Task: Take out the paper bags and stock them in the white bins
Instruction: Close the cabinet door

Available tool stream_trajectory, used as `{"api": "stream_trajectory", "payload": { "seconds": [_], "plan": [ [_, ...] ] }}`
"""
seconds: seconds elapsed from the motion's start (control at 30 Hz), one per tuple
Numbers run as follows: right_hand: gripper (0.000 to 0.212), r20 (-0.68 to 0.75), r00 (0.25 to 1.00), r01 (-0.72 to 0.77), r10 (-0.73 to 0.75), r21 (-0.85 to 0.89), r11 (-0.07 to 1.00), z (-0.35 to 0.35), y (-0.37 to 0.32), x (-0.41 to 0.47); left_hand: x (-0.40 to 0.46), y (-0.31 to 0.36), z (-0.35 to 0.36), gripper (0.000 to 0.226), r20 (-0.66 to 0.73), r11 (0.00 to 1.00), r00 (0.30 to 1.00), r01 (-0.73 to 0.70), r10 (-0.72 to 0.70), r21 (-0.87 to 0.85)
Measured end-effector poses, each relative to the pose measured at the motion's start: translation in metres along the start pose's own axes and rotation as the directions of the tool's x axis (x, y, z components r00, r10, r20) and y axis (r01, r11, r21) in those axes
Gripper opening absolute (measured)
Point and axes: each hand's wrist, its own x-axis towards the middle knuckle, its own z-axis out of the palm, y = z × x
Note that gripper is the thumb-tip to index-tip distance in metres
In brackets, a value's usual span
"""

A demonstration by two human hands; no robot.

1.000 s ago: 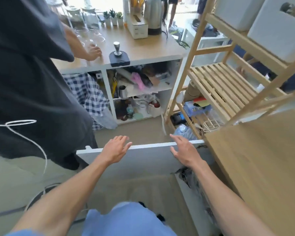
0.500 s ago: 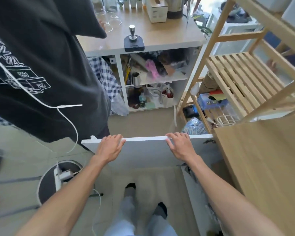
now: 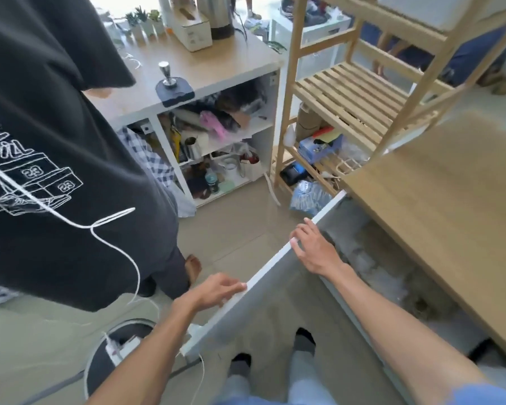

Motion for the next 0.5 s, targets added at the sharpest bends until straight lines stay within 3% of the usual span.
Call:
{"api": "stream_trajectory", "payload": {
  "seconds": [0.1, 0.23, 0.4, 0.5],
  "plan": [
    [0.031, -0.016, 0.999, -0.050, 0.050, -0.038, 0.998, 0.016, -0.010, -0.030, 0.004, 0.009, 0.020, 0.034, 0.153, 0.998, 0.987, -0.054, 0.051, 0.014],
    [0.037, -0.079, 0.984, -0.161, 0.157, -0.045, 0.986, 0.038, -0.020, -0.079, 0.012, 0.033, 0.039, 0.029, 0.310, 0.968, 0.947, -0.155, 0.088, 0.197],
    [0.076, -0.099, 0.970, -0.227, 0.224, -0.027, 0.973, 0.055, -0.019, -0.147, 0.039, 0.075, 0.046, 0.039, 0.212, 0.791, 0.932, -0.361, 0.294, 0.493],
    [0.081, -0.099, 0.955, -0.280, 0.278, -0.004, 0.960, 0.059, -0.010, -0.185, 0.056, 0.112, 0.062, 0.056, 0.210, 0.626, 0.842, -0.516, 0.498, 0.584]
  ]
}}
